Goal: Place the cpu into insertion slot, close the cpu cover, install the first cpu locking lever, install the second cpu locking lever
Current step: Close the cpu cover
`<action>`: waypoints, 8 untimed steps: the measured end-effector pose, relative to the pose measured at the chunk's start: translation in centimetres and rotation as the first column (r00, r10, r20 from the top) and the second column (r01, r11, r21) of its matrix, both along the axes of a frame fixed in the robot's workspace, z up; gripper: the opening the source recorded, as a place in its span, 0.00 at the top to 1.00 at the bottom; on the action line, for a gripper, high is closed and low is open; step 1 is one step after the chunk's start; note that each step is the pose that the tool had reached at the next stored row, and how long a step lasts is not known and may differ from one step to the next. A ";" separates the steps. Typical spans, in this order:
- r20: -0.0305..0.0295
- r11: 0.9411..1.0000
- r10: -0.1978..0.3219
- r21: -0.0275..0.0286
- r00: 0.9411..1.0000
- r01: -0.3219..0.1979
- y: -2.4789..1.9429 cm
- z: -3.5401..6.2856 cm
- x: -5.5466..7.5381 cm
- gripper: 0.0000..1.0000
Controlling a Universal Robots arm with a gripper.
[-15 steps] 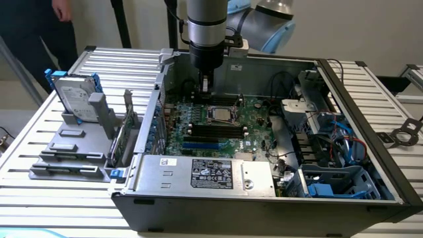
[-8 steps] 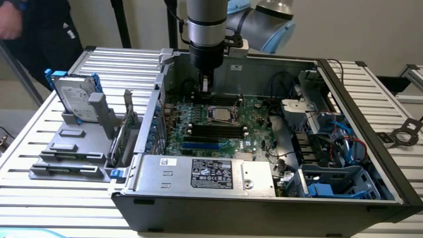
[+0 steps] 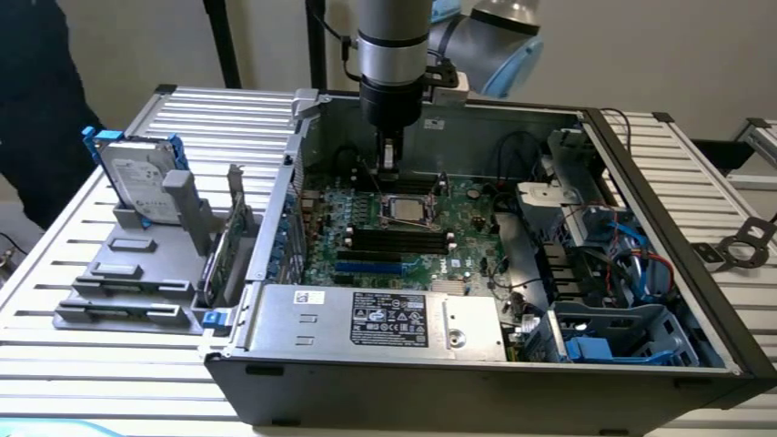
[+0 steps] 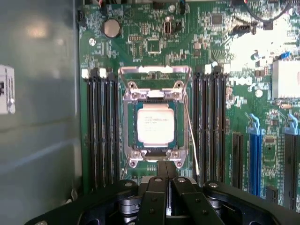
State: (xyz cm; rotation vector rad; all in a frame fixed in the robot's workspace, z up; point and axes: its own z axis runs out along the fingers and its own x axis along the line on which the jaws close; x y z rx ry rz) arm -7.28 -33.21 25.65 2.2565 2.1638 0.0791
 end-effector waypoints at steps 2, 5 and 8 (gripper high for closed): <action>-0.001 1.000 0.002 0.000 1.000 -0.002 -0.01 0.25 0.9 0.89; -0.003 1.000 0.004 0.001 1.000 -0.004 0.00 0.87 2.3 0.89; -0.005 1.000 0.005 0.002 1.000 -0.005 0.00 1.58 3.6 0.89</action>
